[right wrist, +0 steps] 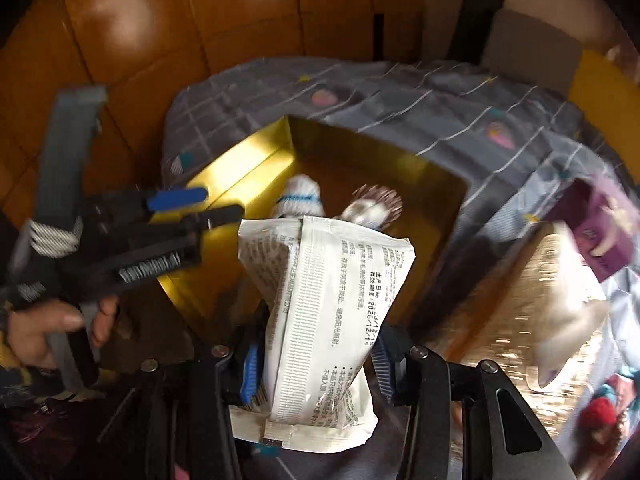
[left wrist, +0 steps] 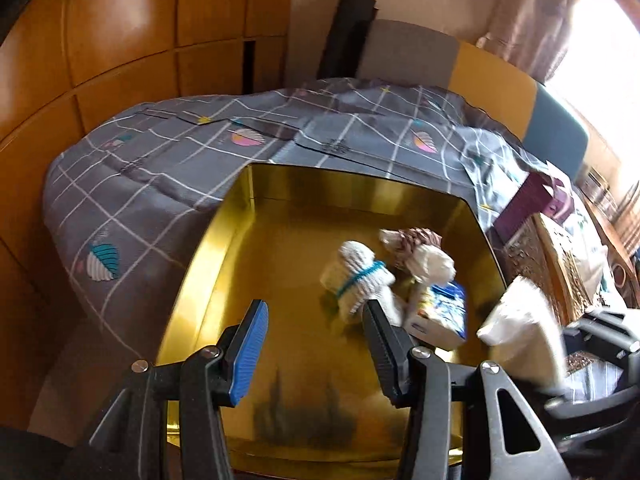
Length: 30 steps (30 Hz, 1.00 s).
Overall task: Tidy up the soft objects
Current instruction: 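Carry the white paper package into the gold tray and open the right gripper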
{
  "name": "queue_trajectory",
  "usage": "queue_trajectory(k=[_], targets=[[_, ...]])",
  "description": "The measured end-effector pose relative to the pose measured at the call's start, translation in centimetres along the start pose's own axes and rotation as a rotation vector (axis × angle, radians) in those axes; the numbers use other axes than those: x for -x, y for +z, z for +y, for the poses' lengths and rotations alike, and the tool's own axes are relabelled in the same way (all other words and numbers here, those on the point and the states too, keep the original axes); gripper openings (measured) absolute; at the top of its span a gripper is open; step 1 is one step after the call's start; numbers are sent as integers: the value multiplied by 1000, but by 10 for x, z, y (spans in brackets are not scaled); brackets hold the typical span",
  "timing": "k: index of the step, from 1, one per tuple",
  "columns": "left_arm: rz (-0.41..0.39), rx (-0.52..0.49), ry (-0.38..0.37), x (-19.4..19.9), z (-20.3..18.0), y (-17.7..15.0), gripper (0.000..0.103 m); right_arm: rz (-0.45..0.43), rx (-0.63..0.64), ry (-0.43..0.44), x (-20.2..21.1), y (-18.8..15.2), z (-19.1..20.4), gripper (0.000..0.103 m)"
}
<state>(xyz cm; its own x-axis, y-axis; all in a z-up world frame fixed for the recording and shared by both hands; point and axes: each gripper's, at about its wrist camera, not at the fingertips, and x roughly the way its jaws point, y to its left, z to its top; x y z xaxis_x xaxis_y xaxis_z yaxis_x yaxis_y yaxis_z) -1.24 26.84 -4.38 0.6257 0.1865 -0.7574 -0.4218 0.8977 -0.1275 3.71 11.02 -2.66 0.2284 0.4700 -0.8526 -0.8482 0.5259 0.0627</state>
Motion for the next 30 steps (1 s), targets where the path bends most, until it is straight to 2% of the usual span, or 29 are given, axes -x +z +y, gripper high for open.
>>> queue_trajectory(k=[5, 8, 10, 11, 16, 24, 30], targets=[[13, -4, -2, -3, 1, -2, 50, 44, 38, -54, -38, 2, 14, 49], [16, -18, -10, -3, -5, -5, 50, 41, 47, -73, -52, 4, 13, 56], [17, -27, -15, -2, -8, -6, 50, 27, 44, -58, -51, 4, 15, 68], [16, -30, -18, -2, -9, -6, 50, 18, 43, -54, -50, 4, 16, 70], [6, -37, -19, 0, -13, -5, 50, -34, 58, -97, -31, -4, 22, 79], [-25, -85, -23, 12, -24, -7, 50, -165, 29, -148, 22, -22, 19, 83], [-45, -140, -48, 22, -41, -10, 50, -255, -43, -202, 62, -39, -2, 83]])
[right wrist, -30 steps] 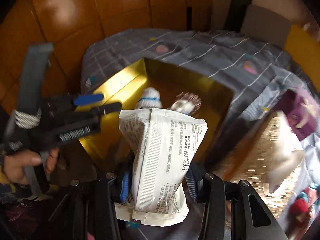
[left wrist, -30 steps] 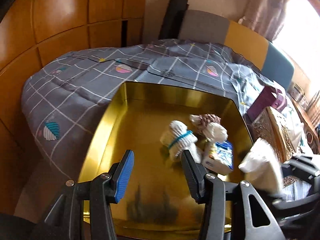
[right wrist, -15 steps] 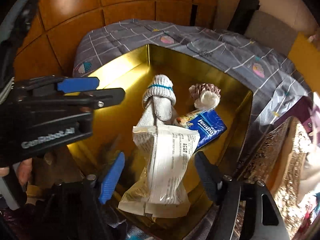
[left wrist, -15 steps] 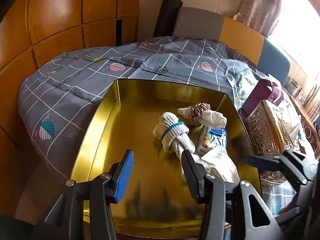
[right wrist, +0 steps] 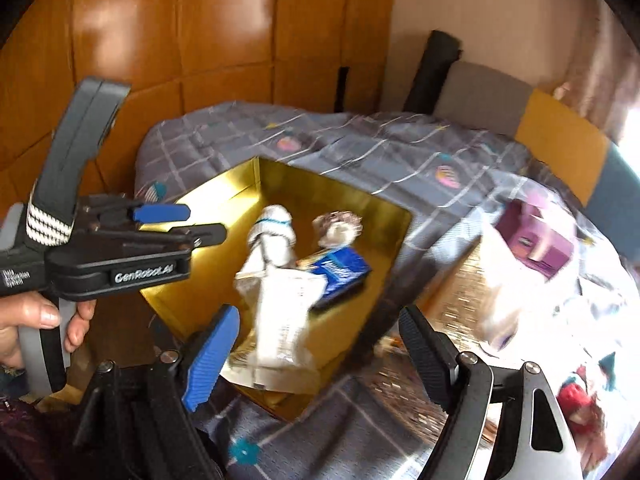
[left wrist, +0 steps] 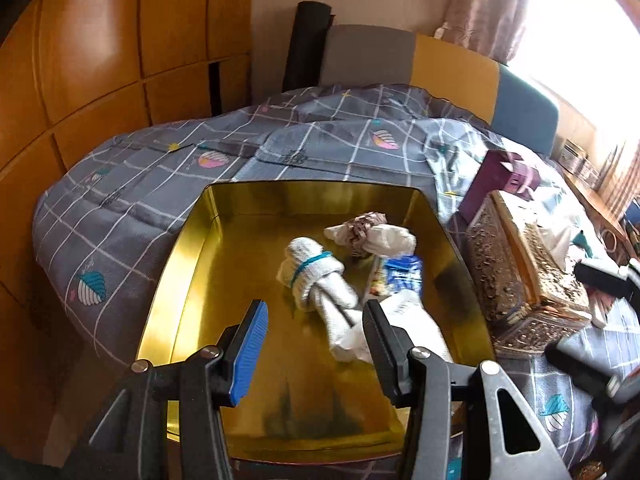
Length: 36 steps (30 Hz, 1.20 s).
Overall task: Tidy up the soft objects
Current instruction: 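Carry the white paper package into the gold tray and open the right gripper, then move both grippers back toward the remaining soft items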
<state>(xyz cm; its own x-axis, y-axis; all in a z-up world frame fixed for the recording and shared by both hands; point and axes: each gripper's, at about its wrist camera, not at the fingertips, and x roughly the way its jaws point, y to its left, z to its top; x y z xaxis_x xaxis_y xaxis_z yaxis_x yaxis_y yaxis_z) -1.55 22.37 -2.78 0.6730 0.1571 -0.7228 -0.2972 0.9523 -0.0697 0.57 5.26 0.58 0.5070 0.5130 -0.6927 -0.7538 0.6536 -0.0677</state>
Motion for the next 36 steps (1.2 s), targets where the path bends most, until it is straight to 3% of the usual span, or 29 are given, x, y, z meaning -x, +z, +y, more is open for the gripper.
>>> queue_trajectory(k=[9, 18, 30, 32, 36], targets=[[-37, -71, -30, 17, -26, 5, 50, -95, -159, -160, 58, -9, -72, 86], [-64, -133, -63, 33, -50, 7, 50, -34, -345, -404, 73, -47, -177, 88], [-78, -217, -90, 44, -82, 9, 50, 34, -641, -741, 97, -136, -307, 88], [-86, -233, -96, 47, -88, 11, 50, 41, -734, -763, 103, -152, -323, 88], [-99, -266, -124, 54, -103, 16, 50, 17, -909, -725, 116, -172, -344, 89]])
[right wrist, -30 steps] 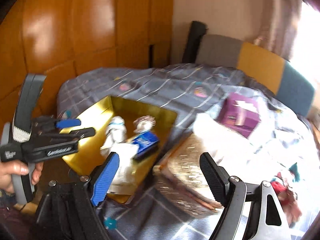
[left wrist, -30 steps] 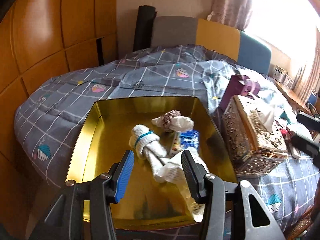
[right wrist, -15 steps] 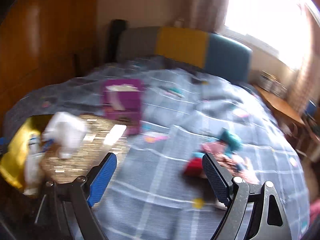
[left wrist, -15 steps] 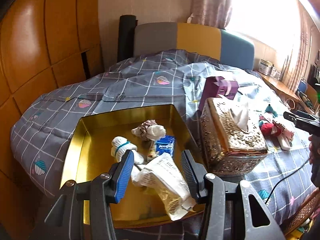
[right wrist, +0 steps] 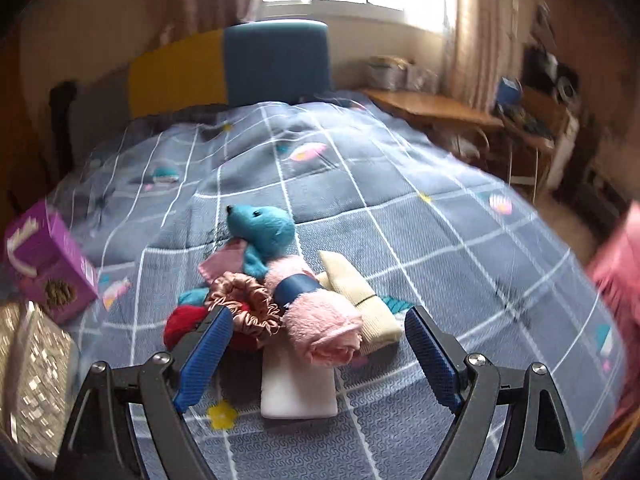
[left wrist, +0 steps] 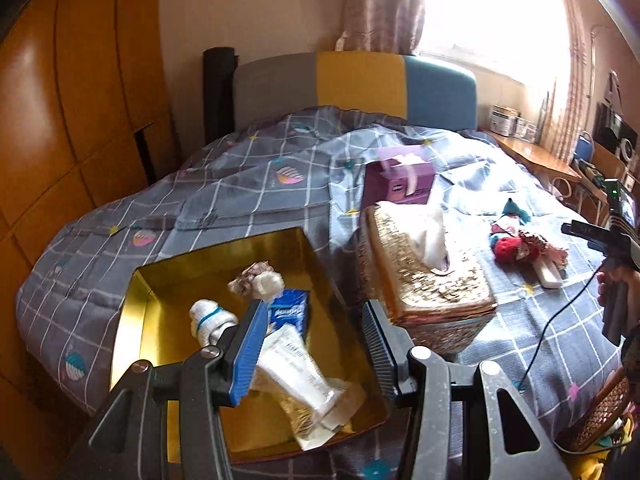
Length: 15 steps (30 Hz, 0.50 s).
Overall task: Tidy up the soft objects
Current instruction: 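Move both grippers back toward the remaining soft items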
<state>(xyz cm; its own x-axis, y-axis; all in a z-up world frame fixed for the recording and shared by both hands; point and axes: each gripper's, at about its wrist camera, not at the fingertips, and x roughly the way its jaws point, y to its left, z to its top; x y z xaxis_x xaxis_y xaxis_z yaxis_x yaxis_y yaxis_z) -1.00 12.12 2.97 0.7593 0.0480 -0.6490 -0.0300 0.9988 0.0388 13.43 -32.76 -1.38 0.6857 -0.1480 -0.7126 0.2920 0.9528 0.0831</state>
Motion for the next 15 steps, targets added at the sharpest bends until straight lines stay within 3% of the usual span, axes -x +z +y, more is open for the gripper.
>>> queue_trajectory(k=[12, 15], targets=[[-47, -146, -142, 3, -71, 40, 50, 93, -265, 20, -14, -4, -42, 91], [-27, -157, -217, -1, -92, 52, 50, 116, -301, 14, -18, -5, -48, 91]])
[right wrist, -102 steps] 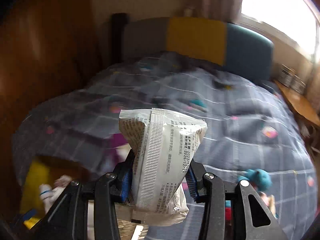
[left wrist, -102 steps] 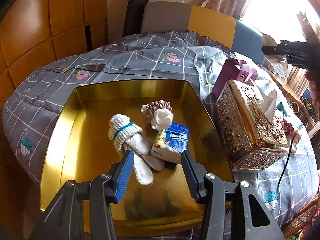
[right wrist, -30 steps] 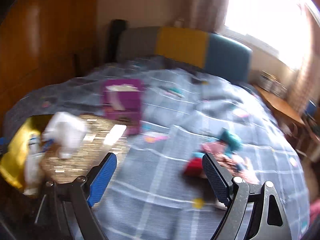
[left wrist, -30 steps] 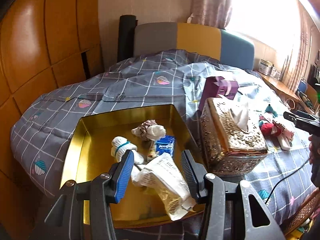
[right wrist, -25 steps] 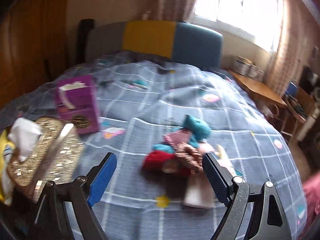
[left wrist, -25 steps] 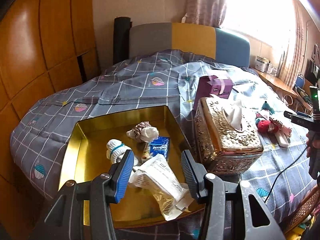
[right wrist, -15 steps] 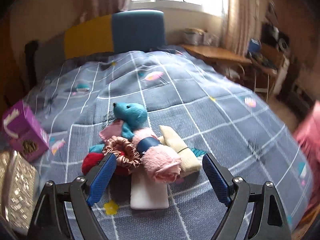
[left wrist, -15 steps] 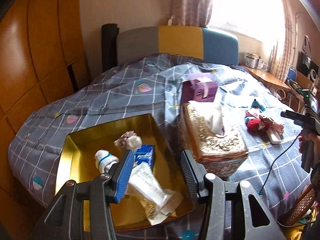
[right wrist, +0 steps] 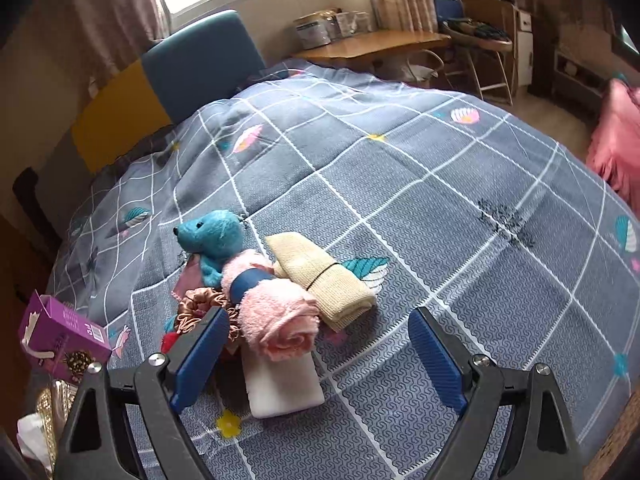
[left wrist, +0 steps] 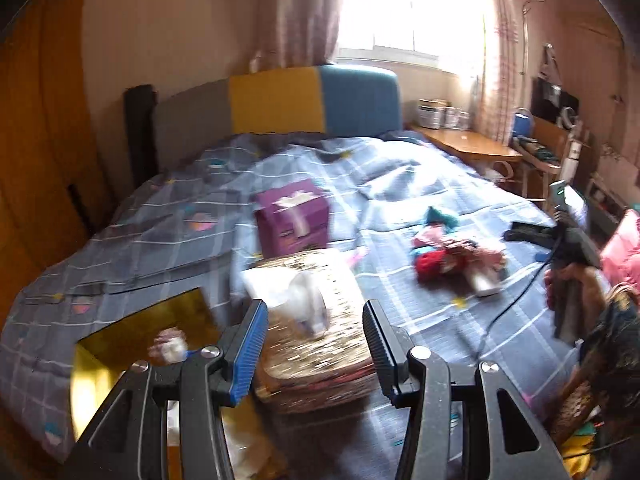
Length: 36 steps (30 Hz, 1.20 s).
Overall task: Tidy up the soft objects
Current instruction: 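Move both grippers back toward the remaining soft items, then grasp the brown satin scrunchie with the left gripper and lift it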
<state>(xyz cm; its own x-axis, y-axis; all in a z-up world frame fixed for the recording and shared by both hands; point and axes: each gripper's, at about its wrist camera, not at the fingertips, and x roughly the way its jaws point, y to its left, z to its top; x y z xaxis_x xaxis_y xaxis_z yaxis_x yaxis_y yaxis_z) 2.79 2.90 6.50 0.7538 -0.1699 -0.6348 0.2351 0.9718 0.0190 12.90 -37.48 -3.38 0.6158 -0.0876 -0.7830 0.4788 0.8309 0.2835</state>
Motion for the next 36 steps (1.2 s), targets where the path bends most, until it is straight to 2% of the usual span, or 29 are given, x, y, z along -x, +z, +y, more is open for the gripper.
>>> queue_trajectory(k=[10, 14, 20, 23, 26, 29, 31, 34, 36], targets=[[129, -20, -175, -65, -74, 54, 50, 23, -143, 30, 0, 4, -25, 91], [190, -31, -178, -105, -101, 63, 50, 40, -166, 57, -1, 4, -28, 91], [331, 49, -186, -174, -118, 66, 49, 41, -181, 107, 4, 4, -28, 91], [356, 63, -200, -198, -128, 68, 49, 47, -180, 126, 4, 4, -27, 91], [356, 51, -261, -211, -143, 70, 48, 68, -190, 146, 1, 3, -27, 91], [387, 53, -315, -230, -160, 70, 38, 77, -211, 166, 1, 2, -31, 91], [401, 73, -344, -242, -169, 71, 38, 72, -223, 168, 1, 3, -33, 91], [405, 110, -360, -261, -177, 77, 38, 78, -239, 180, 1, 2, -36, 91], [426, 123, -340, -278, -181, 80, 38, 85, -236, 183, 0, 2, -35, 91]])
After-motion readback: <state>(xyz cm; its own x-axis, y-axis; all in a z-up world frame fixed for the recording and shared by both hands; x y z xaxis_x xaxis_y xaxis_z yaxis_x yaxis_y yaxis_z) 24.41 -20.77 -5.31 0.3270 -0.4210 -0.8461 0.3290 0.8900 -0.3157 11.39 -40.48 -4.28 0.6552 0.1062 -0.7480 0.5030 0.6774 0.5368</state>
